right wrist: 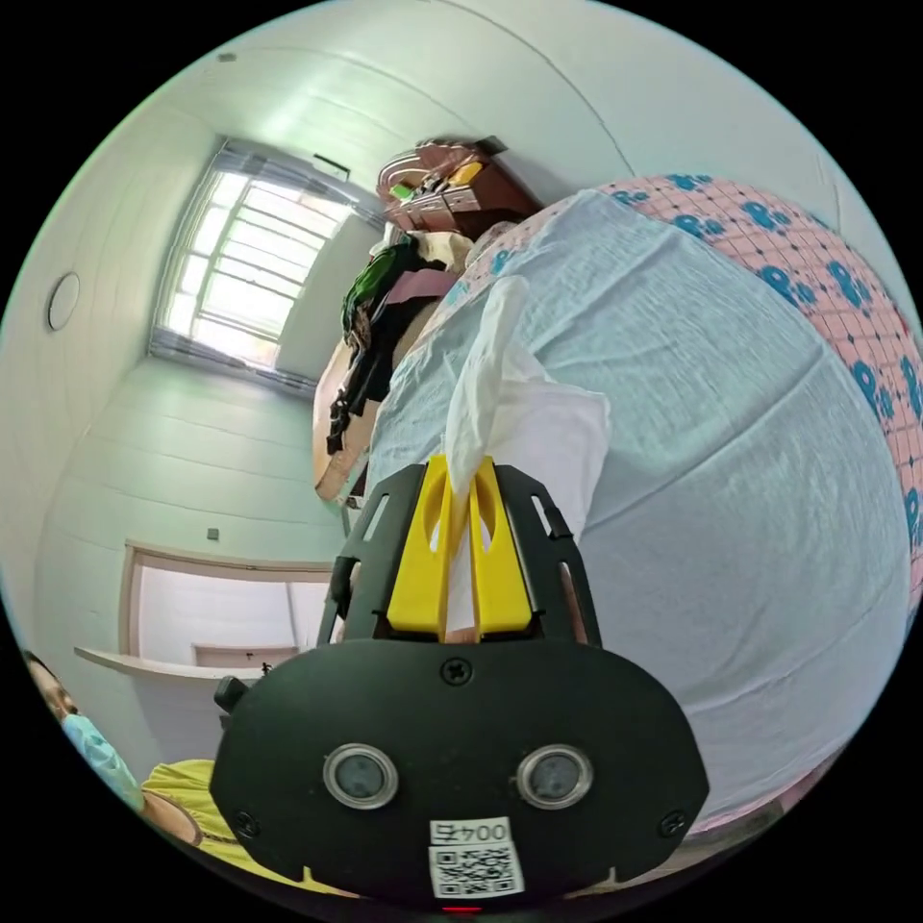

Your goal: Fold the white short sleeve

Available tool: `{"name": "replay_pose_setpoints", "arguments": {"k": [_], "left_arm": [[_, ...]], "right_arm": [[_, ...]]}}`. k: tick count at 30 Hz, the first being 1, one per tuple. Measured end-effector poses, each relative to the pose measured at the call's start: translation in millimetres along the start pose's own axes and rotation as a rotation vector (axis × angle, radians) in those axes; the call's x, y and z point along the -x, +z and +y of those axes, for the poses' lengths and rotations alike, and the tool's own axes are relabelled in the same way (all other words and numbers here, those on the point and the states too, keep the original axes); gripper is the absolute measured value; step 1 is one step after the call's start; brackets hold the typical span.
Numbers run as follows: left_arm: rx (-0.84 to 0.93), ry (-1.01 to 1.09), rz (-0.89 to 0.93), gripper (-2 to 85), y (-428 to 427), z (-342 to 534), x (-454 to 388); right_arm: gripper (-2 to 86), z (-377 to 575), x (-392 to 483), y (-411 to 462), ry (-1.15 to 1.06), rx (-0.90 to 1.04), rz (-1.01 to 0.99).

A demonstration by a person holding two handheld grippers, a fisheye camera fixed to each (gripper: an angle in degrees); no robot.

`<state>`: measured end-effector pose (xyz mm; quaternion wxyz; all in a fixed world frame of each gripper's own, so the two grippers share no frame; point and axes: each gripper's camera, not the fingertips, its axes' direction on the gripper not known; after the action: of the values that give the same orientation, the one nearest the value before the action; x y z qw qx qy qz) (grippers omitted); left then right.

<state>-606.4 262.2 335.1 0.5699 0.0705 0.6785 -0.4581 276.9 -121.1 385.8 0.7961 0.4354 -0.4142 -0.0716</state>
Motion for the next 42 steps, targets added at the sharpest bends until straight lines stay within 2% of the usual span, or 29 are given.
{"name": "replay_pose_setpoints", "arguments": {"k": [7,14,20,26,32,36,38,42], "left_arm": [[-0.055,-0.309,0.058,2.3,-84.1,-20.3,151.5],[-0.106,-0.611,0.160,2.2,-130.1,-17.8,278.1],[-0.117,-0.769,0.263,2.6,-149.8,-20.7,357.0],[-0.125,-0.854,0.254,4.0,-175.1,-28.5,405.4],[-0.160,-0.875,0.196,6.8,-214.6,-39.0,422.5],[-0.166,-0.845,0.112,6.9,-242.1,-50.9,421.2],[-0.179,-0.778,0.027,6.6,-260.1,-66.2,411.3],[-0.177,-0.612,0.000,5.8,-260.8,-101.2,391.7]], "right_arm": [[3.4,7.5,67.2,164.7,-0.081,0.078,0.181],[3.5,21.4,74.7,322.3,-0.110,0.162,0.362],[3.7,28.0,63.8,417.3,-0.125,0.197,0.470],[5.3,30.1,39.6,482.7,-0.102,0.211,0.500],[15.3,28.2,31.0,493.0,-0.142,0.187,0.493],[15.9,40.0,23.3,451.8,-0.190,0.133,0.489],[15.6,62.9,0.7,419.3,-0.183,0.120,0.503],[14.8,118.1,-51.8,384.6,-0.106,0.166,0.493]]}}
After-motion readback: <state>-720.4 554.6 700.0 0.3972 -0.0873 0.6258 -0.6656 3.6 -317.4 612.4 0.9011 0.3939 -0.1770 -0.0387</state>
